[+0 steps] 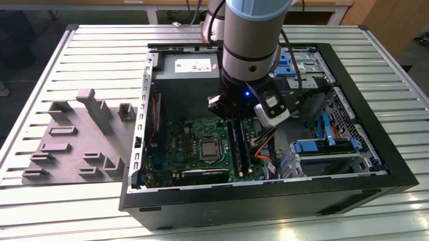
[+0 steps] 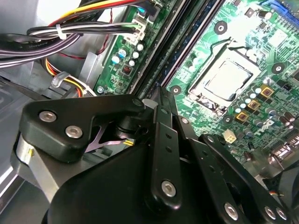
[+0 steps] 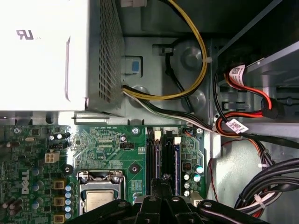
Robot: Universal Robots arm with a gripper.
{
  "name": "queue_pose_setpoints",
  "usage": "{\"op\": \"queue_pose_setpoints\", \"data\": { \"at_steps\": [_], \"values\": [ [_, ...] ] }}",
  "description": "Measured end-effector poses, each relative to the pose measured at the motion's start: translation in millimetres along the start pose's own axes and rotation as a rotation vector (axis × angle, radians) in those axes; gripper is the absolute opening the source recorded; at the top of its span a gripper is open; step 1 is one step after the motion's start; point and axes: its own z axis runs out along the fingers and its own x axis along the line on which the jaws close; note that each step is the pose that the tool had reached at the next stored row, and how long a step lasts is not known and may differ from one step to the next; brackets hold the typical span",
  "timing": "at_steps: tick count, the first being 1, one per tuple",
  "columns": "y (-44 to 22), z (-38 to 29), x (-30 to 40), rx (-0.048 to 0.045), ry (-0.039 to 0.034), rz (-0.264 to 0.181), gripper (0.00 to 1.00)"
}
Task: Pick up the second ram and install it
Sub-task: 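Press down the second ram until it locks into place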
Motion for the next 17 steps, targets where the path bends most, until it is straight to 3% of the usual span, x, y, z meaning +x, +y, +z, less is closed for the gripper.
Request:
{"op": "queue_pose_setpoints", "data": {
  "at_steps": [17],
  "values": [
    [8.1, 4.1, -1.3, 0.0001, -0.0003, 0.005, 0.11]
  ]
}}
